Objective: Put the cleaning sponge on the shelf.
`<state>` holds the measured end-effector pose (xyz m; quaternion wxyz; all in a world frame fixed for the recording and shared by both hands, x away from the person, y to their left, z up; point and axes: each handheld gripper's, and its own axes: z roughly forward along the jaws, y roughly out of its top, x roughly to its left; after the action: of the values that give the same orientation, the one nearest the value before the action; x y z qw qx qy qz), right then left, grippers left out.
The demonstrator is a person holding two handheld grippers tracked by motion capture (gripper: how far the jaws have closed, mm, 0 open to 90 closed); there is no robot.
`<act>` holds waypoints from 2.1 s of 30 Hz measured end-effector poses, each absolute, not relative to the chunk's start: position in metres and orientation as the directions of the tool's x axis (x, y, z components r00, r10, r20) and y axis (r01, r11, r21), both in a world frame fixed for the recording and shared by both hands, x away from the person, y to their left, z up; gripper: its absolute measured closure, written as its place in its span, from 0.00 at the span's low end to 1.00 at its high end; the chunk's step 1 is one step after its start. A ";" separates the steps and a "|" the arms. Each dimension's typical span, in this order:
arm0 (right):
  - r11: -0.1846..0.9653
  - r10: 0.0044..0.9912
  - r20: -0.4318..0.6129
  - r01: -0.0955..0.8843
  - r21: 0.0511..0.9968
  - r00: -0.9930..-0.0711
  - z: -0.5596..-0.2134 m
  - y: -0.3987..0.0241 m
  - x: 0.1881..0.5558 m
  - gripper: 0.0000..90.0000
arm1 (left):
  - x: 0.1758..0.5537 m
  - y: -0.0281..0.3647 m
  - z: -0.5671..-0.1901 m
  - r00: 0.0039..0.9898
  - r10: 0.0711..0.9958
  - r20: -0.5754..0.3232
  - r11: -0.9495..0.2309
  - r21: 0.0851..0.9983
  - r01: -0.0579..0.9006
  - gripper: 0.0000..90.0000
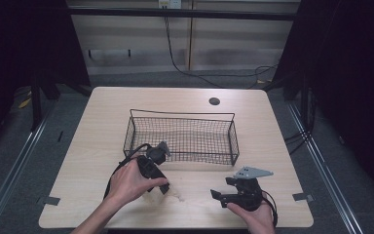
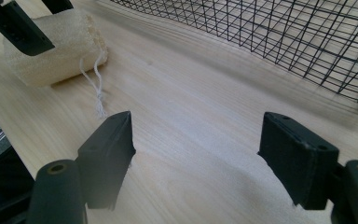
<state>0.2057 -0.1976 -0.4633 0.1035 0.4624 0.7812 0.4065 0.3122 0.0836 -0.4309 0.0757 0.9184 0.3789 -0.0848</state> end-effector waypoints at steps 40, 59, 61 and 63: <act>0.253 0.803 0.219 0.649 0.717 -0.554 -0.464 -0.196 0.206 0.29 | 0.312 0.085 -0.437 0.734 0.646 -0.209 -0.752 -0.007 0.659 0.29; 0.257 0.799 0.221 0.649 0.716 -0.560 -0.465 -0.194 0.207 0.29 | 0.317 0.105 -0.410 0.746 0.632 -0.212 -0.762 0.006 0.647 0.29; 0.256 0.799 0.223 0.651 0.714 -0.559 -0.465 -0.194 0.207 0.29 | 0.317 0.105 -0.408 0.746 0.631 -0.214 -0.762 0.010 0.648 0.29; 0.254 0.800 0.223 0.652 0.714 -0.556 -0.465 -0.195 0.206 0.29 | 0.318 0.106 -0.406 0.745 0.630 -0.220 -0.762 0.015 0.648 0.29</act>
<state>0.2065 -0.1947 -0.4652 0.0927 0.4618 0.7864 0.3996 0.3179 0.1056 -0.4057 0.0450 0.9331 0.3422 -0.1011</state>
